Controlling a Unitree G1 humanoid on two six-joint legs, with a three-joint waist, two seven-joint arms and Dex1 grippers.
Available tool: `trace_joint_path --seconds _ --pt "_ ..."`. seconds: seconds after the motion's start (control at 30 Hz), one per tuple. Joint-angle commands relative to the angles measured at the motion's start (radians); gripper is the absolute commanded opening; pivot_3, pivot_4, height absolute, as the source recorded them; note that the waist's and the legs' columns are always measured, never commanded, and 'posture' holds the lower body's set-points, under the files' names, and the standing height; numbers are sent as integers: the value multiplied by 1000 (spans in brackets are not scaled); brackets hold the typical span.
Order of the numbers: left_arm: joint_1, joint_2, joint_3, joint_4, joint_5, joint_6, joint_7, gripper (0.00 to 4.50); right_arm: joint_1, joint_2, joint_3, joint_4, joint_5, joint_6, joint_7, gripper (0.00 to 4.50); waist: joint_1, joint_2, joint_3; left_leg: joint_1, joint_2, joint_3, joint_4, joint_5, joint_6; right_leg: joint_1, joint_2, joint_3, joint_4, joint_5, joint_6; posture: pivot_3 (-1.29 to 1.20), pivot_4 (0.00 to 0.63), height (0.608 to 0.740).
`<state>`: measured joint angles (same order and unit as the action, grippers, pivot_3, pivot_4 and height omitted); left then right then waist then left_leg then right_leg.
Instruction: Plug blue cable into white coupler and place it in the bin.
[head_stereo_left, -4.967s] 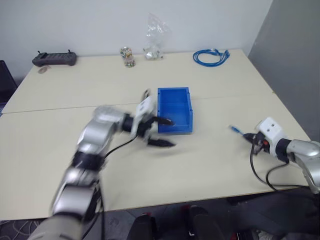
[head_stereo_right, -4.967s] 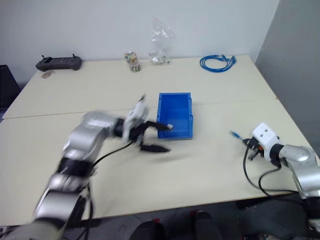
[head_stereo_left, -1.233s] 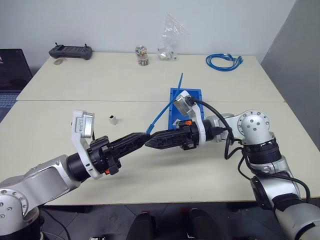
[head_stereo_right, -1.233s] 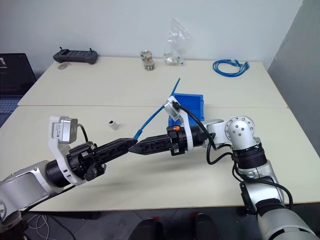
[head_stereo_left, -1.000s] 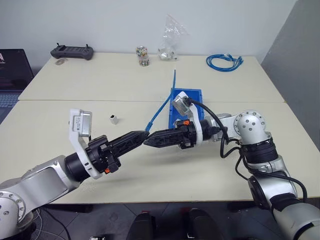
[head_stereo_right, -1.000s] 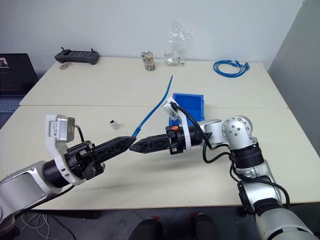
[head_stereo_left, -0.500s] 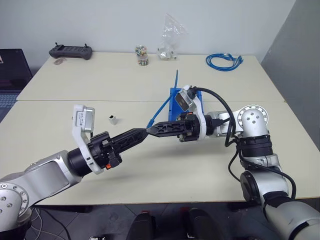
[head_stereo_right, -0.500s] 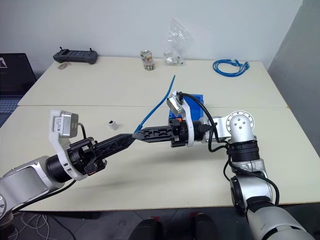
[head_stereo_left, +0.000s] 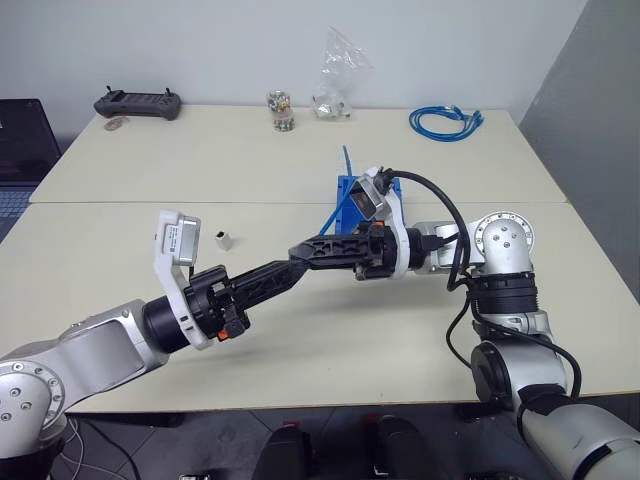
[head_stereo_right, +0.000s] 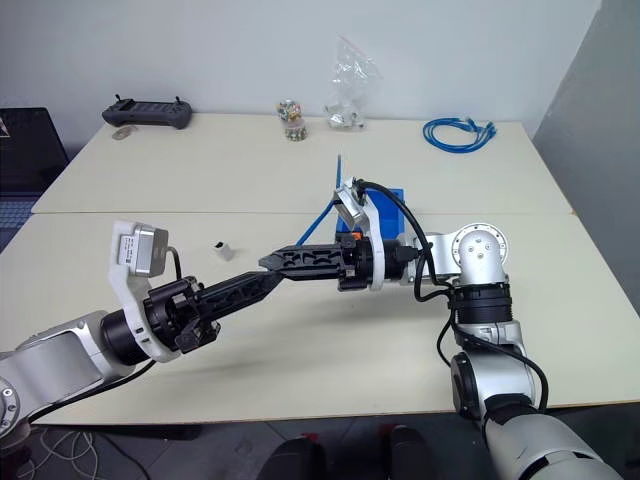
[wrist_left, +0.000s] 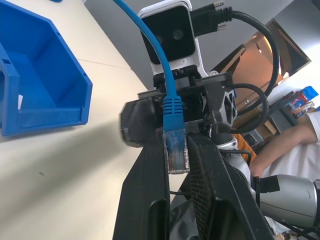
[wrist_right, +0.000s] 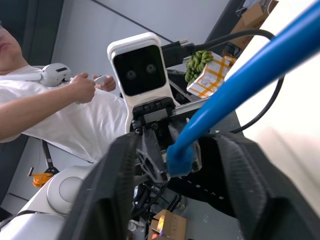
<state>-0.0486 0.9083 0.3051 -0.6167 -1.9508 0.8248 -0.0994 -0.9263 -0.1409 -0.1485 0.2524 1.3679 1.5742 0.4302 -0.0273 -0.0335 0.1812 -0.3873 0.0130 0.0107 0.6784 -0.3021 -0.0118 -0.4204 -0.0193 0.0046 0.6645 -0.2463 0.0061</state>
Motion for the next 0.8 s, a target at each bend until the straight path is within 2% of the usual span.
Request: trace_joint_path --seconds 0.03,0.27,0.3,0.37,0.63,0.8 --pt "-1 13 6 -27 -21 -14 -13 251 -30 19 -32 0 48 13 -6 2749 0 0 0 0 0 0 0 0 0 0 0 0 0 0 0 0 150 740" --pt "-1 16 6 -27 -20 -15 -16 251 -27 30 -39 2 55 24 -27 2749 0 0 0 0 0 0 0 0 0 0 0 0 0 0 0 0 150 740" --pt "-1 16 6 -27 -20 -16 -16 251 -26 30 -41 5 58 25 -29 2382 0 0 0 0 0 0 0 0 0 0 0 0 0 0 0 0 150 740" --pt "-3 18 6 -24 -18 -15 -19 251 -26 31 -43 8 60 27 -31 2162 0 0 0 0 0 0 0 0 0 0 0 0 0 0 0 0 150 740" --pt "-1 18 4 -27 -9 -15 -27 251 -16 33 -49 3 65 32 -50 510 -1 0 0 0 0 0 0 0 0 0 0 0 0 0 0 0 150 740" --pt "-3 18 3 -21 -5 -15 -29 251 -16 31 -50 5 68 36 -51 392 -1 0 0 0 0 0 0 0 0 0 0 0 0 0 0 0 150 740"
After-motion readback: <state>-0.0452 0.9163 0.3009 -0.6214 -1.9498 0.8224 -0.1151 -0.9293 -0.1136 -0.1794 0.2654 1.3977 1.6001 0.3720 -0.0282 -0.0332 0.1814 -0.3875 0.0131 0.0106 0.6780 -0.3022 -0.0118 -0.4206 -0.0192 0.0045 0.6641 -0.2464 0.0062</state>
